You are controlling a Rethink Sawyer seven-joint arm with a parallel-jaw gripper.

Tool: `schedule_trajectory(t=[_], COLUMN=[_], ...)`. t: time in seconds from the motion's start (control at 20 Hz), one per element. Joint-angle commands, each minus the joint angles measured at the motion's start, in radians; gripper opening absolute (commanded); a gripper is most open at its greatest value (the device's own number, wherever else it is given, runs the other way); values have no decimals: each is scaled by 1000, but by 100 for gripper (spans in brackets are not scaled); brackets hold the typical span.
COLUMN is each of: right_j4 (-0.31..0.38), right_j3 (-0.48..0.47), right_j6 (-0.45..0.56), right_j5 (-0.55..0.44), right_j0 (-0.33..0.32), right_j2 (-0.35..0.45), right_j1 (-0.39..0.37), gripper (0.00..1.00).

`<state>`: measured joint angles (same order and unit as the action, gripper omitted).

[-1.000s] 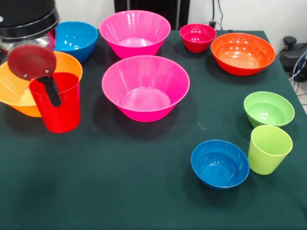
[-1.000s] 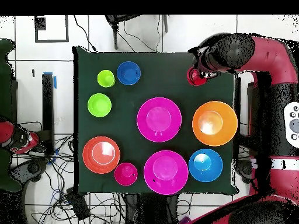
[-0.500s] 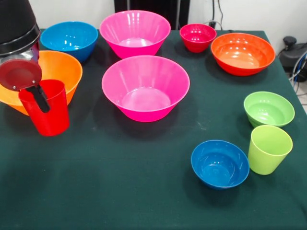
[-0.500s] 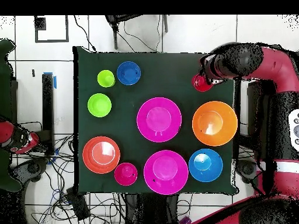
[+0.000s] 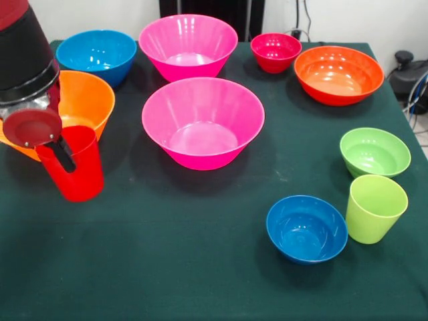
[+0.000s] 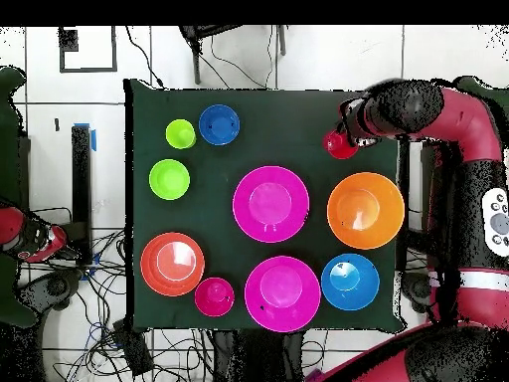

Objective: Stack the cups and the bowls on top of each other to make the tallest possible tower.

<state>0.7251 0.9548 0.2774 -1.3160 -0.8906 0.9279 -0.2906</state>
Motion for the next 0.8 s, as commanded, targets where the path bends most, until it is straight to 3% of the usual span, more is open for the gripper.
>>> schedule_trajectory(t=[0.05, 0.3, 0.8], right_j4=[86, 139, 118], right_j3=[-85, -117, -108], right_j6=[154, 122, 32], right_j5=[59, 115, 134], right_j0=[65, 99, 134], right_j2=[-59, -85, -122], right_j1=[59, 76, 64], gripper=[0, 0, 0])
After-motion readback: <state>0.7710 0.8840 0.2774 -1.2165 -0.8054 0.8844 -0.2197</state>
